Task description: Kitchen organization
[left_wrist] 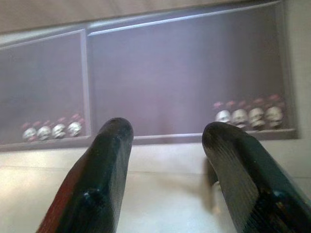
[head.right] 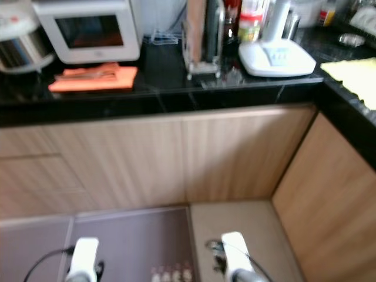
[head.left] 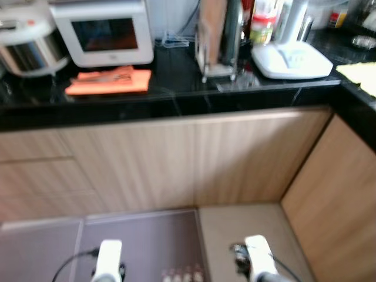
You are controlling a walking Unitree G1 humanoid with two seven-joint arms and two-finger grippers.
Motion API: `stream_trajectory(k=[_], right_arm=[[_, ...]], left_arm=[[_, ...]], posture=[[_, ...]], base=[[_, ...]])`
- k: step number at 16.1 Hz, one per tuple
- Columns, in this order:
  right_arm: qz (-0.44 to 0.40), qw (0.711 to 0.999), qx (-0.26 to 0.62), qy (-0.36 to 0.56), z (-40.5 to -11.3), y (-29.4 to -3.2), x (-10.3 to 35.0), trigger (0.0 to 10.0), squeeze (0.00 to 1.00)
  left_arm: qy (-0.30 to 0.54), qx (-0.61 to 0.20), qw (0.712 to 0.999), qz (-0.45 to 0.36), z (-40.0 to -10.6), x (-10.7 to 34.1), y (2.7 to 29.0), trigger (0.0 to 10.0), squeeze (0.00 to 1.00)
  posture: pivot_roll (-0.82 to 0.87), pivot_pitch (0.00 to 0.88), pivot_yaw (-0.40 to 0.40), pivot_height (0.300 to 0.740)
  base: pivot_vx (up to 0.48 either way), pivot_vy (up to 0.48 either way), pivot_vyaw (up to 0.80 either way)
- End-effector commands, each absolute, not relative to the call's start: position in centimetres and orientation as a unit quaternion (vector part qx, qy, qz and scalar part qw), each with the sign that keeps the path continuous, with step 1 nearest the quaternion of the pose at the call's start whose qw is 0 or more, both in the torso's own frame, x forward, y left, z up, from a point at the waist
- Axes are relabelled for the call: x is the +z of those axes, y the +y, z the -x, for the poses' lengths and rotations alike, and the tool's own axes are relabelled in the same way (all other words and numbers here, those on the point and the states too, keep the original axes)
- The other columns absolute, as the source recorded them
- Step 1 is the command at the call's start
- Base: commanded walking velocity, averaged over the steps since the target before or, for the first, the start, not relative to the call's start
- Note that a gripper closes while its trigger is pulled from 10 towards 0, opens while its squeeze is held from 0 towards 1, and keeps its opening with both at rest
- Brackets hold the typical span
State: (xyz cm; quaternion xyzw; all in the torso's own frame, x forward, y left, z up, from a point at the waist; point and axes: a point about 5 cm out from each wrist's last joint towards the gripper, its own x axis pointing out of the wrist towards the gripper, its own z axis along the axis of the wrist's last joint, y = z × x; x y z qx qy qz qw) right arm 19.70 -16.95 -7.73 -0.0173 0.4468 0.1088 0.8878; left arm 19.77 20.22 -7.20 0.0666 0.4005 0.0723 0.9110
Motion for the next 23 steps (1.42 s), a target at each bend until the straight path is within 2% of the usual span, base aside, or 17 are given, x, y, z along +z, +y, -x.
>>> stream_trajectory(k=[1, 2, 16, 23], right_arm=[[0.029, 0.889, 0.099, 0.445, -19.65, -17.78, -7.67, 10.0, 0.0], [0.029, 0.89, 0.098, 0.445, -19.71, -17.76, -7.65, 10.0, 0.0], [0.026, 0.894, 0.085, 0.439, -19.87, -17.82, -7.57, 10.0, 0.0], [0.049, 0.893, 0.094, 0.437, -20.2, -18.54, -7.3, 10.0, 0.0]], left_arm=[[0.401, 0.069, 0.911, -0.064, -19.86, -7.22, 19.91, 10.0, 0.0], [0.401, 0.069, 0.911, -0.064, -19.92, -7.18, 19.89, 10.0, 0.0], [0.412, 0.071, 0.906, -0.063, -19.4, -7.48, 20.03, 10.0, 0.0], [0.407, 0.074, 0.909, -0.05, -19.88, -7.37, 19.1, 10.0, 0.0]], posture=[[-0.17, 0.0, 0.069, 0.74], [-0.17, 0.0, 0.069, 0.74], [-0.17, 0.0, 0.073, 0.74], [-0.18, 0.0, 0.03, 0.74]], base=[[0.0, 0.352, 0.8], [0.0, 0.349, 0.8], [0.0, 0.349, 0.0], [0.0, 0.354, 0.0]])
